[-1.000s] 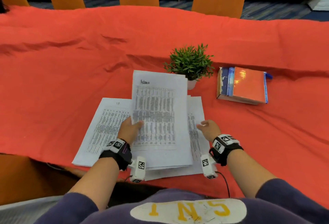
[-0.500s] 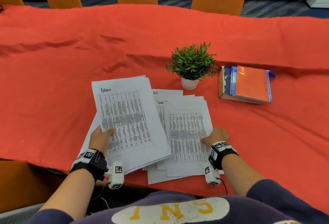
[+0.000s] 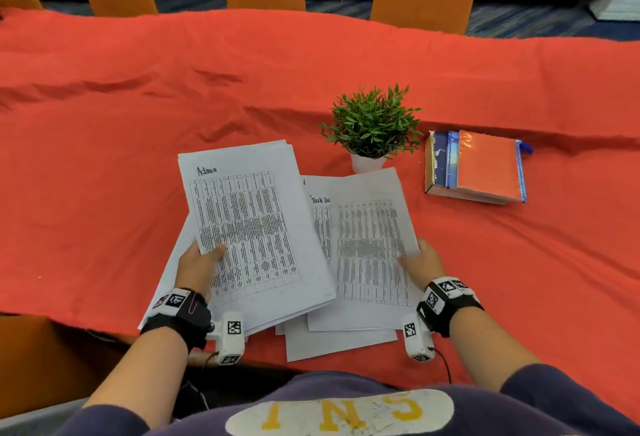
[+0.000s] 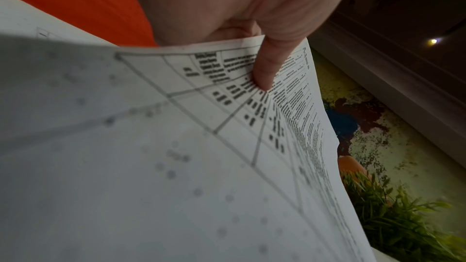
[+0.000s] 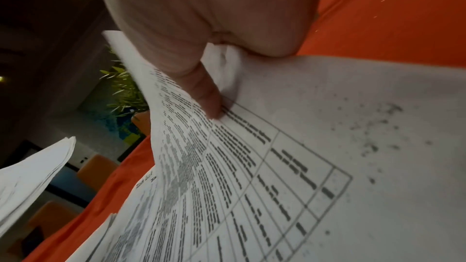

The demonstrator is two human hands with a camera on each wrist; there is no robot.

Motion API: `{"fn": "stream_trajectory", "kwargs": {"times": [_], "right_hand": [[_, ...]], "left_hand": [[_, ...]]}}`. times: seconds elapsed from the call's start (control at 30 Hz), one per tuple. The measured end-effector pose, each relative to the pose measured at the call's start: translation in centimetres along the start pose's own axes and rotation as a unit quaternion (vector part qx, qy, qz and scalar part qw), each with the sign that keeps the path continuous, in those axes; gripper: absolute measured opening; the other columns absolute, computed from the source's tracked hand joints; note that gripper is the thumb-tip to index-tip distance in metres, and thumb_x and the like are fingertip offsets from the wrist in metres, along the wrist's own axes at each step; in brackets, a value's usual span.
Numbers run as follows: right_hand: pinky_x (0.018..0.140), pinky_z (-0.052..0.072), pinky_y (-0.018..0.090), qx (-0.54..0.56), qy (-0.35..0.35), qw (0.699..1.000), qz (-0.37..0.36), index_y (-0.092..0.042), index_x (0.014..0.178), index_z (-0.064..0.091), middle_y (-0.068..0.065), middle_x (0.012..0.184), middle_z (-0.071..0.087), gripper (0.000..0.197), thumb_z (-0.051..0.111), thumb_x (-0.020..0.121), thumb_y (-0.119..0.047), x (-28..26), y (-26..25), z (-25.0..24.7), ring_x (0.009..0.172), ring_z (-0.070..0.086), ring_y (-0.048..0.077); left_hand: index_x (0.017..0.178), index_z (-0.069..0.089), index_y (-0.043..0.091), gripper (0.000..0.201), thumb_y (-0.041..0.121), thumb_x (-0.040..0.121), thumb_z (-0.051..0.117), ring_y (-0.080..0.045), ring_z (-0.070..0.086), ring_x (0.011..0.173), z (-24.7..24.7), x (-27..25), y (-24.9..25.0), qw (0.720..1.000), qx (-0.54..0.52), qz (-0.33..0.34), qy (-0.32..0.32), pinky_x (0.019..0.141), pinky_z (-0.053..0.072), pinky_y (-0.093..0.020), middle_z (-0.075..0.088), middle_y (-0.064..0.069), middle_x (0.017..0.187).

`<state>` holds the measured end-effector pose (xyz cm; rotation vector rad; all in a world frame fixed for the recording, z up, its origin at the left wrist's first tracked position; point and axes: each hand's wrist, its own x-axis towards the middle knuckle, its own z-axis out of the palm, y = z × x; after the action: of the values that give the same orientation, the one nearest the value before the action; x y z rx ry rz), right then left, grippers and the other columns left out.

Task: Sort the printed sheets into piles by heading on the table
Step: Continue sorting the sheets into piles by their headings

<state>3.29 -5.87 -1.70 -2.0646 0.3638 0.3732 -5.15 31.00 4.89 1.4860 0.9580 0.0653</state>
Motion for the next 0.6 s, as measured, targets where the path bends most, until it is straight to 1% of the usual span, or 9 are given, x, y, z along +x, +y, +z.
{"fn": "stream_trajectory", "kwargs": {"times": [0.03,0.1,0.13,0.2,0.27,0.3,0.37,0.47,0.6], "right_hand": [[0.075,0.044,0.028,0.001,-0.014,1.0,-0.006,-0.006,0.115,0.058,0.011,0.102,0.062,0.028,0.058,0.088,-0.001,0.1,-0.3,0.5,0.091,0.056,0.023],[0.083,0.047,0.032,-0.048,-0.022,0.999,-0.009,-0.003,0.118,0.06,0.016,0.112,0.063,0.031,0.06,0.087,-0.008,0.7,-0.7,1.9,0.099,0.058,0.026],[0.088,0.047,0.035,-0.113,-0.022,0.993,-0.002,-0.005,0.118,0.06,0.016,0.118,0.059,0.033,0.062,0.087,-0.016,1.0,-0.7,2.7,0.106,0.055,0.03],[0.096,0.041,0.037,-0.236,-0.017,0.971,0.02,-0.011,0.121,0.057,0.013,0.13,0.043,0.039,0.062,0.085,-0.025,1.5,-0.8,4.0,0.117,0.041,0.033],[0.097,0.038,0.037,-0.278,-0.01,0.96,0.034,-0.014,0.122,0.054,0.01,0.136,0.031,0.041,0.061,0.082,-0.021,1.7,-0.9,4.9,0.12,0.033,0.032],[0.098,0.037,0.038,-0.29,-0.004,0.956,0.044,-0.016,0.121,0.054,0.01,0.137,0.029,0.041,0.06,0.081,-0.019,1.8,-1.0,5.2,0.12,0.032,0.032],[0.098,0.035,0.04,-0.307,0.013,0.948,0.077,-0.018,0.119,0.052,0.012,0.134,0.03,0.041,0.063,0.079,-0.021,2.0,-1.2,5.6,0.12,0.033,0.032],[0.1,0.037,0.041,-0.291,0.007,0.95,0.113,-0.016,0.119,0.047,0.015,0.132,0.033,0.048,0.068,0.077,-0.025,2.6,-1.6,5.3,0.122,0.034,0.033],[0.101,0.039,0.042,-0.285,-0.033,0.953,0.103,-0.013,0.121,0.044,0.012,0.123,0.052,0.046,0.066,0.082,-0.025,3.1,-1.3,5.2,0.121,0.043,0.033]], "left_hand": [[0.127,0.054,0.012,0.032,0.011,0.095,0.055,-0.017,0.052,0.104,0.0,-0.3,0.1,1.0,-0.012,-0.001,0.002,0.091,0.035,-0.035,0.058,0.002,0.117],[0.127,0.053,0.009,0.032,0.008,0.095,0.055,-0.018,0.051,0.102,-0.1,-0.6,0.2,1.0,-0.022,-0.004,0.009,0.089,0.036,-0.036,0.058,-0.002,0.118],[0.127,0.054,0.009,0.032,0.008,0.095,0.056,-0.019,0.052,0.102,-0.2,-0.6,0.2,1.0,-0.026,-0.004,0.012,0.088,0.037,-0.036,0.058,-0.003,0.12],[0.127,0.053,0.01,0.033,0.007,0.094,0.056,-0.018,0.052,0.106,-0.6,-0.7,0.1,0.999,-0.031,-0.006,0.014,0.091,0.038,-0.038,0.057,-0.001,0.124],[0.128,0.053,0.009,0.034,0.008,0.094,0.056,-0.016,0.05,0.106,-1.0,-0.9,0.0,0.999,-0.029,-0.009,0.012,0.093,0.036,-0.037,0.056,0.002,0.121],[0.126,0.055,0.01,0.032,0.008,0.094,0.056,-0.018,0.053,0.105,-1.2,-0.9,-0.1,1.0,-0.027,-0.01,0.01,0.094,0.038,-0.037,0.059,-0.001,0.123],[0.125,0.057,0.012,0.031,0.009,0.094,0.057,-0.021,0.058,0.1,-1.7,-1.1,-0.2,1.0,-0.022,-0.01,0.007,0.09,0.042,-0.038,0.062,-0.004,0.122],[0.126,0.055,0.01,0.033,0.009,0.094,0.056,-0.019,0.056,0.098,-2.1,-1.4,-0.3,1.0,-0.024,-0.011,0.01,0.087,0.038,-0.036,0.061,-0.003,0.119],[0.121,0.057,0.013,0.027,0.009,0.094,0.056,-0.013,0.059,0.087,-2.0,-1.5,-0.6,1.0,-0.021,-0.015,0.003,0.078,0.044,-0.032,0.063,-0.002,0.115]]}}
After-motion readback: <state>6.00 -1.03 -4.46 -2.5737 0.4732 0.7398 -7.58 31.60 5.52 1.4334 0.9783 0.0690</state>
